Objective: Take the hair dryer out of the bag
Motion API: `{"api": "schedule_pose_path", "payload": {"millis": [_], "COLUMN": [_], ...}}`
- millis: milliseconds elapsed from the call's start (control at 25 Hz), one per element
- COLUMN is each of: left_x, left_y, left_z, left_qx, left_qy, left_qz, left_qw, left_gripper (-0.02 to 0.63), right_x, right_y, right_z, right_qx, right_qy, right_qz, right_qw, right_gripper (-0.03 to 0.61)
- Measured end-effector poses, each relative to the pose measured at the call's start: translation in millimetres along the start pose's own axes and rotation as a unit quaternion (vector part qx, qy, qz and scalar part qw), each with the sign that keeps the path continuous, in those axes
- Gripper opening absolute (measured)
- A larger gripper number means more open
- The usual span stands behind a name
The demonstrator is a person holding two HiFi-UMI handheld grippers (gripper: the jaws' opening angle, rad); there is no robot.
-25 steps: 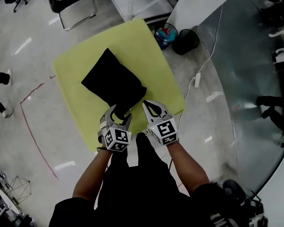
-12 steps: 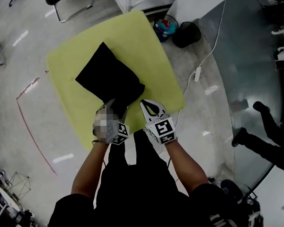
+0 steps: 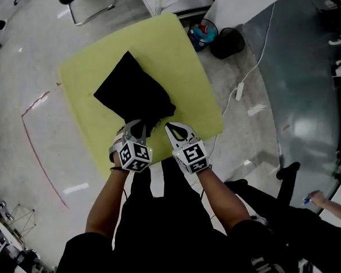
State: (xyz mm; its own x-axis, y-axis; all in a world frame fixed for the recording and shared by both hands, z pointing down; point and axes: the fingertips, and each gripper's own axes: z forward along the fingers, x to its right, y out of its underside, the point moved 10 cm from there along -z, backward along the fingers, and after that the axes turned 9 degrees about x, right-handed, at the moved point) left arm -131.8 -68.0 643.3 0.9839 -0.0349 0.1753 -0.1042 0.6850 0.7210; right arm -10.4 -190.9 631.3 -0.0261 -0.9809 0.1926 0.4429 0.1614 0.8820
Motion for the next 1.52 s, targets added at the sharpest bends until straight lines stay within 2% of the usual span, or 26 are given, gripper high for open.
{"api": "schedule_pose_path", "payload": {"millis": [80,320,560,720,880,1040,1120,1240,1360,1520], "left_x": [-7.2,-30.3,-44.4,-49.4,-52.4,-58.2,-63.2,-69.5,-73.5,-76.4], "left_y": [-3.3,-11.0,-10.5,-9.4,-6.5,-4.3,-5.1,-7.1,-7.4,-4.8], "left_z": [-3.1,-12.2,-15.6,-18.2,-18.7,-17.4,-16.8,-16.6,-16.2,-14.3], "left_qx": [0.003,0.036,0.049,0.057,0.058,0.059,0.061,0.063,0.064,0.063], "left_qy": [-0.004,-0.015,-0.016,-0.017,-0.019,-0.028,-0.031,-0.036,-0.038,-0.038], "left_qz": [-0.009,-0.070,-0.111,-0.126,-0.137,-0.144,-0.148,-0.149,-0.150,-0.152], "left_qw": [0.9999,0.9968,0.9925,0.9903,0.9887,0.9874,0.9867,0.9861,0.9859,0.9856], "left_gripper": [0.017,0.015,0.015,0.015,0.015,0.015,0.015,0.015,0.015,0.015], "right_x": [-6.2,-18.6,-21.9,-20.1,-14.7,-17.2,-15.4,-9.3,-8.0,-4.4], "right_y": [0.8,-0.5,-4.6,-12.2,-15.9,-18.3,-20.0,-19.2,-15.1,-12.5], "right_z": [5.7,30.5,57.5,75.9,90.2,98.5,102.3,111.5,124.7,141.9], "right_qx": [-0.005,-0.021,-0.045,-0.058,-0.064,-0.062,-0.065,-0.088,-0.125,-0.165], "right_qy": [-0.016,-0.062,-0.084,-0.076,-0.059,-0.061,-0.053,-0.045,-0.049,-0.032], "right_qz": [-0.004,-0.029,-0.075,-0.106,-0.112,-0.131,-0.133,-0.122,-0.122,-0.111], "right_qw": [1.000,0.997,0.993,0.990,0.990,0.988,0.988,0.988,0.983,0.980], "right_gripper": [0.008,0.008,0.008,0.008,0.008,0.009,0.093,0.171,0.220,0.230]}}
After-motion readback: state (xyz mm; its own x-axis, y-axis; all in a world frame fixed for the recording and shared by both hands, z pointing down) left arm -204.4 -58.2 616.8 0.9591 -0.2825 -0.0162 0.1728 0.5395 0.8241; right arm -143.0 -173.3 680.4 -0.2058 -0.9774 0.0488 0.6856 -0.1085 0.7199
